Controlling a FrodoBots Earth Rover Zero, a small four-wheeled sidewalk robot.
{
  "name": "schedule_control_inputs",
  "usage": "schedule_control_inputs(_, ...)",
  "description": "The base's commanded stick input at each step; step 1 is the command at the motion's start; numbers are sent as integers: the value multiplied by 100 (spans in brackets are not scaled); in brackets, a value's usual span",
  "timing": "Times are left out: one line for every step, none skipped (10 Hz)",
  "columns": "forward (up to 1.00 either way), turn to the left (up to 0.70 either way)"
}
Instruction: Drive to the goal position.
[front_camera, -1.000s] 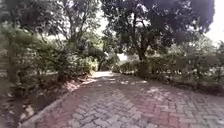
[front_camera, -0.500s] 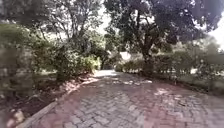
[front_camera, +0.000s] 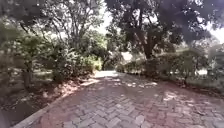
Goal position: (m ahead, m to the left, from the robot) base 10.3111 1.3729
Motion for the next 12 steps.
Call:
schedule_control_inputs(70, 0)
schedule_control_inputs(70, 0)
schedule_control_inputs(70, 0)
schedule_control_inputs(70, 0)
schedule_control_inputs(70, 0)
schedule_control_inputs(70, 0)
schedule_control_inputs(70, 0)
schedule_control_inputs(70, 0)
schedule_control_inputs(70, 0)
schedule_control_inputs(70, 0)
schedule_control_inputs(70, 0)
schedule_control_inputs(70, 0)
